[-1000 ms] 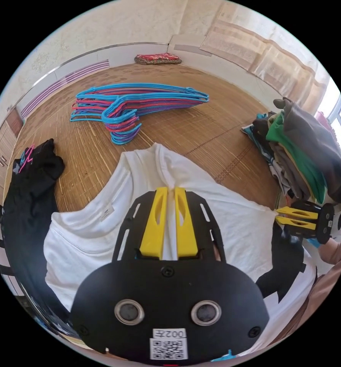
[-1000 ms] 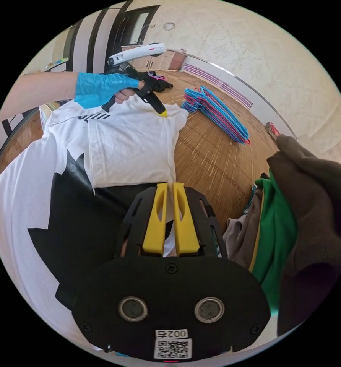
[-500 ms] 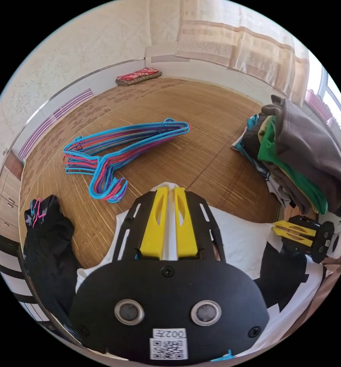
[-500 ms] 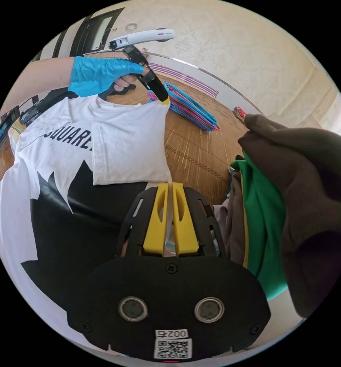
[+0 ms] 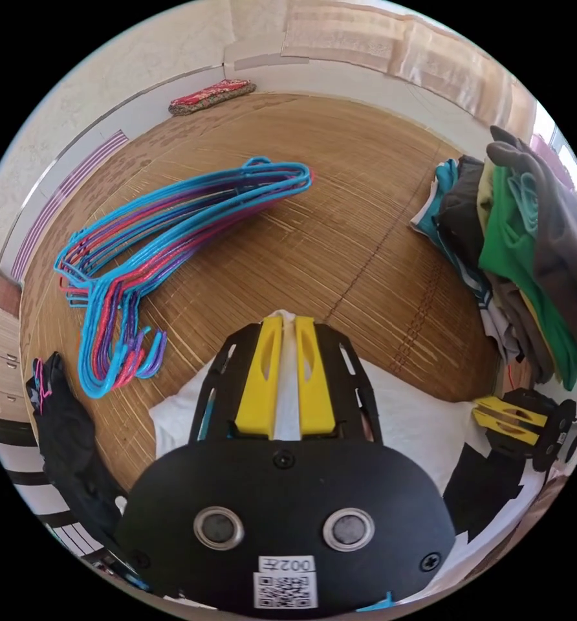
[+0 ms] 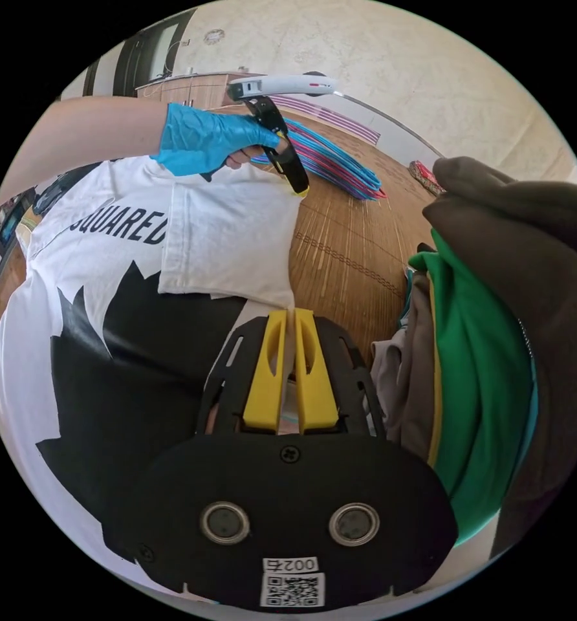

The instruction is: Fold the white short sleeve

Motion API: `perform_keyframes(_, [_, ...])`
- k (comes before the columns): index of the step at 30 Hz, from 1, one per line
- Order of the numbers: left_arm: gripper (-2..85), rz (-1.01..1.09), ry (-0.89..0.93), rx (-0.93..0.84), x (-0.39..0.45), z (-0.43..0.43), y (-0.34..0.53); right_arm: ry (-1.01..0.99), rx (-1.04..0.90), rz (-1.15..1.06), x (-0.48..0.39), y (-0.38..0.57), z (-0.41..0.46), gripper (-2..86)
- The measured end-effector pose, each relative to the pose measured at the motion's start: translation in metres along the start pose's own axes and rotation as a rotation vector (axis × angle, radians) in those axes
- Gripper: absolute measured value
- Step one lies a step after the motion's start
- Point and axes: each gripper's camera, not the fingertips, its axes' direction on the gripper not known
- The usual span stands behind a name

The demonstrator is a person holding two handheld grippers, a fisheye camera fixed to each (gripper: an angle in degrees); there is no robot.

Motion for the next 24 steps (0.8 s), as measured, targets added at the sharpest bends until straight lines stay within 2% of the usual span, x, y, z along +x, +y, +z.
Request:
perform_keyframes(5, [2.9, -0.020, 0.035, 0.051, -0.012, -0.013, -0.004, -0.028, 0.011, -0.040, 0.004, -0.012, -0.001, 4.5])
perform_keyframes(12, [0.4, 0.008, 0.068, 0.015, -0.011, -0.004, -0.012, 0.001, 0.013, -0.047, 0.005, -0.028, -0.001, 3.7])
perform_keyframes(20, [-0.8, 0.050, -0.048, 0.051, 0.001, -0.008, -0.018, 0.065, 0.003, 0.013, 0.008, -0.043, 0.000, 0.9])
perform_keyframes(24, [-0.7, 0.027, -0.038, 0.041, 0.002, -0.003, -0.016, 0.071, -0.010, 0.041, 0.008, -0.052, -0.001, 0.9])
